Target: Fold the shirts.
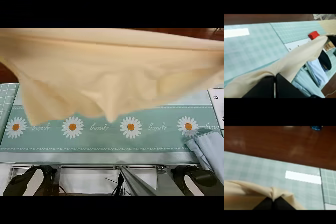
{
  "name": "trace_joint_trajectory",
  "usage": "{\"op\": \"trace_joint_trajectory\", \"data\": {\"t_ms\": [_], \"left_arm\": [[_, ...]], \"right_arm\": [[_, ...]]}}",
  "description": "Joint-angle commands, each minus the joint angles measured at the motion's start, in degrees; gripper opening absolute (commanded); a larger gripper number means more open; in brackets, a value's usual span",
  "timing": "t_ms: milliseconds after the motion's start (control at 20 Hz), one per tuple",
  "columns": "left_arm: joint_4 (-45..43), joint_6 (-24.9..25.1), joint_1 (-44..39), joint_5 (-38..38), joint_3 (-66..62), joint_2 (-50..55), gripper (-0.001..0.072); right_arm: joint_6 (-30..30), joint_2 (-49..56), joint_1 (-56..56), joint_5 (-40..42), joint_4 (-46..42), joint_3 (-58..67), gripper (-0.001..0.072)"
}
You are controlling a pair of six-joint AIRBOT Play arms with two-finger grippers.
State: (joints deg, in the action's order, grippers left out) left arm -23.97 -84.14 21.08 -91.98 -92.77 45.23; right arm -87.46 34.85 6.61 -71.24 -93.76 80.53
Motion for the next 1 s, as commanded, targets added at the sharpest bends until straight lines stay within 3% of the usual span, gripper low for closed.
{"op": "trace_joint_trajectory", "data": {"t_ms": [0, 300, 500, 700, 950], "left_arm": [[-0.2, -1.5, 0.3, -4.5, -0.1, -1.1, 0.0027], [-5.6, 2.1, -4.4, -3.5, 19.2, -1.1, 0.0027], [-11.0, 3.8, -13.1, 10.3, 40.7, -0.5, 0.0028], [-11.1, 8.0, -17.9, 22.2, 53.9, 3.0, 0.0028], [-15.2, 11.7, -18.0, 26.2, 58.1, 10.4, 0.003]], "right_arm": [[-0.6, -0.5, 0.0, -9.8, 5.3, 0.0, 0.0017], [1.4, 18.5, 0.0, -10.3, 11.4, -0.1, 0.0017], [4.0, 34.1, 0.0, -6.5, 19.9, -0.1, 0.0018], [3.9, 47.0, 0.0, -4.4, 20.1, -0.1, 0.0018], [3.5, 54.3, 0.0, -3.9, 20.2, -0.1, 0.0019]]}}
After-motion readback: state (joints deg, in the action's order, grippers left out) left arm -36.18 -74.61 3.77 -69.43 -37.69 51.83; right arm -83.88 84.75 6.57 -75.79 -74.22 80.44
